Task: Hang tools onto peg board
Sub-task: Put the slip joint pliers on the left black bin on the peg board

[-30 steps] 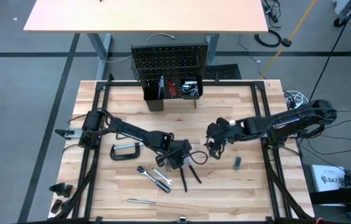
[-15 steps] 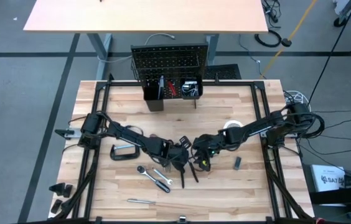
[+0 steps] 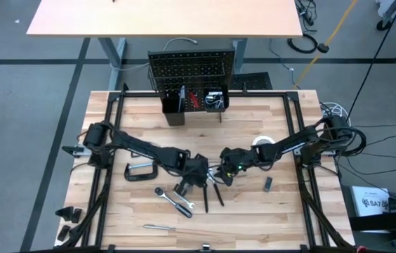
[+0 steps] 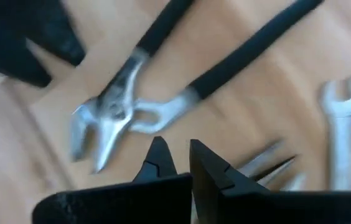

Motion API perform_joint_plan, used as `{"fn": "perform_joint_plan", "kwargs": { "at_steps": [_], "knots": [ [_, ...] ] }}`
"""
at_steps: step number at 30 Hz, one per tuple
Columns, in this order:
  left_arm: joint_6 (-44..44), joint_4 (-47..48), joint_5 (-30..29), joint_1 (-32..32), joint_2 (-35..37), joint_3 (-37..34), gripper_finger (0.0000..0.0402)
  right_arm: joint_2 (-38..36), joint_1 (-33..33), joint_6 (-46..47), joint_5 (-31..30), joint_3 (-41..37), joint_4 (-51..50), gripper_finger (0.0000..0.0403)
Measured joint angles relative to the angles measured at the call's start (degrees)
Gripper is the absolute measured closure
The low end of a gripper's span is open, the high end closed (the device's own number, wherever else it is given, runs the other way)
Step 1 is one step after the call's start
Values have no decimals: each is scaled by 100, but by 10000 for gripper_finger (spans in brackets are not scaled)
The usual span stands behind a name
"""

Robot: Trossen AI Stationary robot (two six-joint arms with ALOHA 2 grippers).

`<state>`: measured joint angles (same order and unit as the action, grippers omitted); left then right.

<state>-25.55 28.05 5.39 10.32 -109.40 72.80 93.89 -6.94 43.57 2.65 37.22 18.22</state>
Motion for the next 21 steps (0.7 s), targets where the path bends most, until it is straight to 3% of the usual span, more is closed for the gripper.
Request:
{"fn": "perform_joint_plan", "kwargs": {
  "at_steps": [4, 10, 21],
  "knots": [
    [130, -13, 168, 228, -23, -348, 401, 0, -192, 66, -256, -1, -245, 250],
    [473, -1043, 170, 492, -48, -715, 401, 118, -538, 448, -571, -1, -808, 387],
    [567, -1830, 134, 614, -354, -722, 402, 939, -1034, 1284, -858, 40, 359, 402]
  ]
}}
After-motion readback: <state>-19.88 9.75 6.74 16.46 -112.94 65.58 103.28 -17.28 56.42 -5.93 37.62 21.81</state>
